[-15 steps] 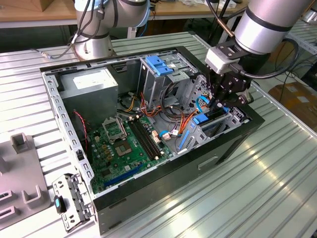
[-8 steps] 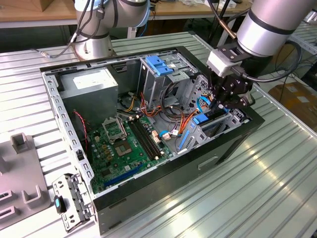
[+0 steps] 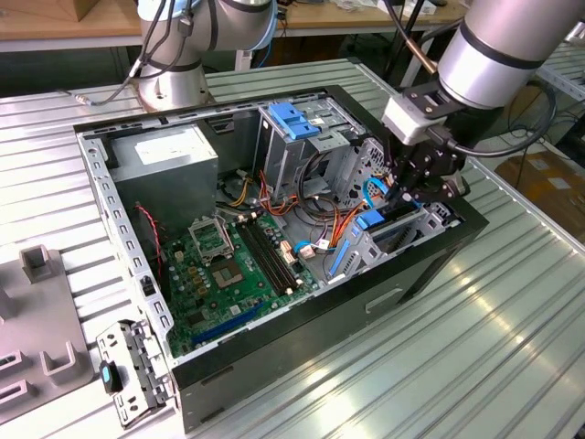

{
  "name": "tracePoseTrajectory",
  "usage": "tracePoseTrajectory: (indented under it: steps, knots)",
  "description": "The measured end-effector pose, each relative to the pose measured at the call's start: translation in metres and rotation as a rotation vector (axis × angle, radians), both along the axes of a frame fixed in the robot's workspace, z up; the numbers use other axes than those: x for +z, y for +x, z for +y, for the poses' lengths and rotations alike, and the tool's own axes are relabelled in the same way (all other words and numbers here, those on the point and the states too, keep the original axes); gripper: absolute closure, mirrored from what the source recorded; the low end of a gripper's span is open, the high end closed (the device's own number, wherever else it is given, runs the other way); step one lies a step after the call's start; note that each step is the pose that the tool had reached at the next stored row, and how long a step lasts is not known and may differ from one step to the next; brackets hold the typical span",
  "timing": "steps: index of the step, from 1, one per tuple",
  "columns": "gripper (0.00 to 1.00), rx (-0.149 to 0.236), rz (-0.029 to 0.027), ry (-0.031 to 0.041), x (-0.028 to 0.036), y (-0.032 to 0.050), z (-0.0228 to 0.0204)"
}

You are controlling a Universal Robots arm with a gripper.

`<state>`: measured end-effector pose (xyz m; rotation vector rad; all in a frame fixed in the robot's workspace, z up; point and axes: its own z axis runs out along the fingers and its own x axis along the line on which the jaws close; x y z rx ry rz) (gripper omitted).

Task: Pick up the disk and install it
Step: 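Insert the second disk wire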

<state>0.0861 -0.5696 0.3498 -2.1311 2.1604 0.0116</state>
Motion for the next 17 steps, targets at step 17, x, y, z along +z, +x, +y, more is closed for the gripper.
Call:
tracePoseTrajectory:
  steps: [17]
  knots:
    - [0.83,0.000,-0.0004,0.0077,-0.0038,0.0000,0.0000]
